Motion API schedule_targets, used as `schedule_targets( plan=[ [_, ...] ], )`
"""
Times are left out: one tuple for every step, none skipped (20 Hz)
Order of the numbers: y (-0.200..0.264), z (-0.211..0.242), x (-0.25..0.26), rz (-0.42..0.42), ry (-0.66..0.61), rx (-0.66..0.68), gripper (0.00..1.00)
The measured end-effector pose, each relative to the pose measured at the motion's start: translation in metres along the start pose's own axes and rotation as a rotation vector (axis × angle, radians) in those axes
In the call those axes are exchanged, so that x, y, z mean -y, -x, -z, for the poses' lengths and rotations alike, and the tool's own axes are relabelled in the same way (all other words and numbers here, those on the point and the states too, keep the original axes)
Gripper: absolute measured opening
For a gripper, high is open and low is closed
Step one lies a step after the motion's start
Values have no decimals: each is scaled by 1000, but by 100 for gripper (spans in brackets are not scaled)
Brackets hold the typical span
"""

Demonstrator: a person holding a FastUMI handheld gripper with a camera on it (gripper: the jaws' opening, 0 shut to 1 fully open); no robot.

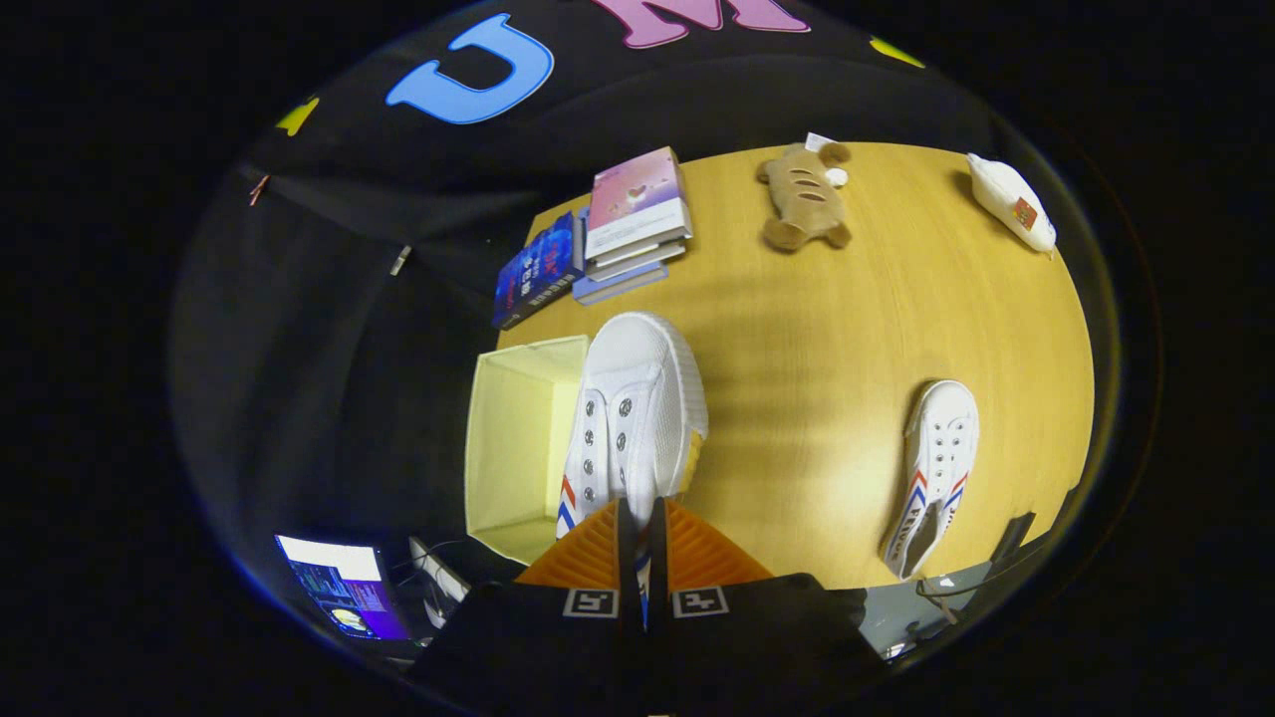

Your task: Open the storage box then place both shoes into the box .Put the left shoe in first, then the right shoe, with the right side of both shoes facing outward in a uniform manner.

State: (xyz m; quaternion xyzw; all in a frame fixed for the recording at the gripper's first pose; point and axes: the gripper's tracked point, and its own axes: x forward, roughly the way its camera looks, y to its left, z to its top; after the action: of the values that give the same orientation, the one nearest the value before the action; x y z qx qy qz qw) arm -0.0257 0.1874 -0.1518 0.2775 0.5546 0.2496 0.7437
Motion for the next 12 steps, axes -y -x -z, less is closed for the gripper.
schedule_targets(
  plan=[
    [-2,-2,-16,-21,4,-6,5],
    [-6,-2,-31,-36,5,-14,5],
    [-12,-2,-47,-48,8,-21,5],
    [-19,-2,-60,-54,8,-28,5],
    [-26,-2,-73,-59,4,-34,5],
    [-34,-1,-85,-62,5,-44,5],
    [-44,0,-95,-60,0,-54,5],
    [-53,8,-108,-58,-5,-65,5],
    [-64,7,-115,-51,-12,-73,5],
    [-75,6,-121,-42,-14,-80,5],
    [-85,5,-126,-30,-16,-88,5],
    [-95,6,-129,-20,-16,-92,5]
  ],
)
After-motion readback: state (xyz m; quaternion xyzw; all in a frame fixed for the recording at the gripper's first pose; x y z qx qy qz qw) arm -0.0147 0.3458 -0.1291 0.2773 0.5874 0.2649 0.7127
